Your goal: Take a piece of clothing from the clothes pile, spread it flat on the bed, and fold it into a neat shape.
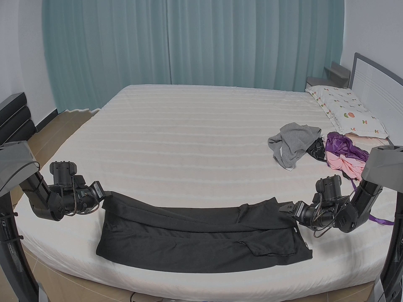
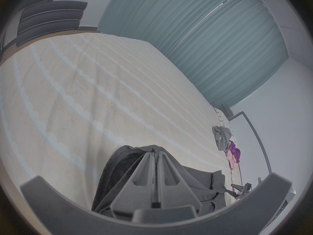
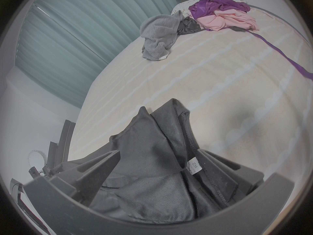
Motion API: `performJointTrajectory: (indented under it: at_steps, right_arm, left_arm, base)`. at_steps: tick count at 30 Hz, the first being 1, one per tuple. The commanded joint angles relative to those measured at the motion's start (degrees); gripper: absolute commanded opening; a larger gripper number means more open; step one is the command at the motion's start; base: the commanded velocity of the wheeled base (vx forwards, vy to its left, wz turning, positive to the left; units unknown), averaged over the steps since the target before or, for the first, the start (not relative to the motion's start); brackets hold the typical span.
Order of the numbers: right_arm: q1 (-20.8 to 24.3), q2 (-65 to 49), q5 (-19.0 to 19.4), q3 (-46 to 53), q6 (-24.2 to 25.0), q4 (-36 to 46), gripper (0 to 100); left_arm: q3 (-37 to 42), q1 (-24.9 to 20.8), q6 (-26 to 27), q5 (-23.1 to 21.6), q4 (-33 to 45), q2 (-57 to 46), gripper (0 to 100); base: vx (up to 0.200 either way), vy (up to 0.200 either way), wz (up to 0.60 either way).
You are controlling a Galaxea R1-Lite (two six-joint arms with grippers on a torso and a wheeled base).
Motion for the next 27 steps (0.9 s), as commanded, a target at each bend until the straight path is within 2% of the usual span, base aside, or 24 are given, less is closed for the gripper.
performJointTrajectory:
  at_steps: [1,2,27]
  right_arm:
    - [1.6,2.3,-0.7,-1.0,0.6,0.0,100]
    - [1.7,2.4,-0.7,-1.4,0.7,0.0,0]
    - [1.1,-0.8,-2.3,-4.7,2.4,1.7,0]
  left_arm:
    - [0.1,-0.1,0.0,0.0,0.0,0.2,0]
    - [0.1,-0.1,0.0,-0.1,0.0,0.2,0]
    - [0.5,0.0,0.4,0.5,0.2,1.5,0]
  base:
    - [0.0,0.0,0.0]
    - [0.0,0.0,0.0]
    - [0.0,0.0,0.0]
